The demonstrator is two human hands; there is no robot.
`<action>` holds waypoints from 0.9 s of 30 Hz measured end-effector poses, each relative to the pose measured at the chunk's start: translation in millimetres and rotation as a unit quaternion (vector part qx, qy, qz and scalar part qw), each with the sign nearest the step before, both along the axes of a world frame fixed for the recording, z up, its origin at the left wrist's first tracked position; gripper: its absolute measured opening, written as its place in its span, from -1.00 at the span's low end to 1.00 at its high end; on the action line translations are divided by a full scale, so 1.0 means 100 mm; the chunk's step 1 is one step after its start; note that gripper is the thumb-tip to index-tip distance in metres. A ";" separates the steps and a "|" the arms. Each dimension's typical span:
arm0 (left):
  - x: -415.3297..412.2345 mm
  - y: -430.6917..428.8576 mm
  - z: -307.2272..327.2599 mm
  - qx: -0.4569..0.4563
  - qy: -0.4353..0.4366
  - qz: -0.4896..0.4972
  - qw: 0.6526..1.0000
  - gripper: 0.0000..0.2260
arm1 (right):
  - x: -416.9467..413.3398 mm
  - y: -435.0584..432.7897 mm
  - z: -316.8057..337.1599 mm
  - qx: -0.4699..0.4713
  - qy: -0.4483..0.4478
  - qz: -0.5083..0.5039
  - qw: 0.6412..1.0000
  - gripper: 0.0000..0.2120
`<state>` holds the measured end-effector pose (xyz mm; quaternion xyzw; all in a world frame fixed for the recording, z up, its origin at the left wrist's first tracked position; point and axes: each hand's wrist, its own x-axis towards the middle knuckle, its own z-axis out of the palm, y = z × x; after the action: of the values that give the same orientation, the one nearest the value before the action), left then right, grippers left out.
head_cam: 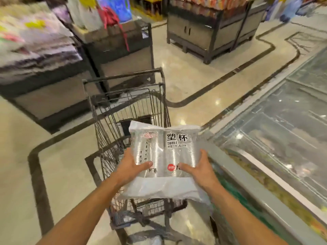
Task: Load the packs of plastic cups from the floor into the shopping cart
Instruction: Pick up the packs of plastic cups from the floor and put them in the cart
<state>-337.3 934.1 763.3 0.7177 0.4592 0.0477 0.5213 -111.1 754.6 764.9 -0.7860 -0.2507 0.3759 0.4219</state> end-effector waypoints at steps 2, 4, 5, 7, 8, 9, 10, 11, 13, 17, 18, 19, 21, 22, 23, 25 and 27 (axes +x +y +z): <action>-0.15 0.36 -0.48 -0.002 0.004 0.015 1.000 -0.18 | 0.01 0.45 -0.33 0.003 0.001 0.044 0.999 -0.08; -0.22 0.45 -0.80 0.007 0.026 0.054 0.998 -0.35 | -0.03 0.76 -0.73 -0.008 0.013 0.079 0.997 -0.08; -0.28 0.46 -1.02 0.007 0.029 0.079 0.996 -0.42 | -0.07 0.87 -0.95 -0.016 0.019 0.094 0.995 -0.06; -0.35 0.45 -1.48 0.006 0.038 0.098 0.994 -0.38 | -0.15 1.00 -1.40 -0.027 0.027 0.114 0.993 0.00; -0.40 0.43 -1.79 -0.002 0.050 0.108 0.993 -0.24 | -0.18 1.02 -1.64 -0.037 0.027 0.120 0.992 0.02; -0.43 0.38 -2.06 -0.018 0.057 0.119 0.991 -0.10 | -0.22 1.02 -1.88 -0.046 0.028 0.122 0.991 0.03; -0.46 0.33 -2.35 -0.039 0.064 0.131 0.989 -0.01 | -0.25 1.01 -2.13 -0.060 0.027 0.119 0.991 0.03; -0.48 0.29 -2.59 -0.067 0.069 0.148 0.984 0.02 | -0.29 0.98 -2.38 -0.076 0.027 0.115 0.990 0.02; -0.51 0.18 -3.02 -0.091 0.106 0.163 0.977 0.03 | -0.38 0.91 -2.84 -0.115 0.018 0.105 0.988 0.03; -0.56 -0.04 -3.70 -0.107 0.120 0.154 0.975 0.01 | -0.55 0.72 -3.51 -0.164 0.010 0.082 0.983 0.01; -0.56 -0.09 -3.83 -0.110 0.120 0.159 0.974 0.04 | -0.58 0.71 -3.61 -0.179 0.006 0.077 0.981 0.01; -0.57 -0.14 -3.98 -0.118 0.126 0.164 0.971 0.10 | -0.60 0.72 -3.69 -0.198 0.002 0.075 0.977 0.01; -0.66 -0.23 -4.47 -0.134 0.128 0.177 0.967 0.23 | -0.59 0.75 -3.84 -0.245 -0.008 0.078 0.966 0.03; -0.69 -0.25 -4.64 -0.135 0.120 0.180 0.967 0.24 | -0.58 0.77 -3.89 -0.255 -0.012 0.080 0.964 0.04; -0.69 -0.25 -4.68 -0.130 0.109 0.182 0.969 0.22 | -0.57 0.77 -3.92 -0.261 -0.013 0.084 0.962 0.05; -0.70 -0.25 -4.72 -0.109 0.125 0.160 0.973 0.20 | -0.55 0.78 -3.95 -0.283 -0.025 0.105 0.953 0.06; -0.60 -0.22 -4.49 -0.088 0.149 0.132 0.976 0.22 | -0.55 0.83 -3.86 -0.320 -0.062 0.135 0.936 0.08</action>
<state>-397.6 911.7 314.4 0.6013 0.6244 -0.0320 0.4976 -165.7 837.6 379.0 -0.8599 -0.2465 0.4404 0.0770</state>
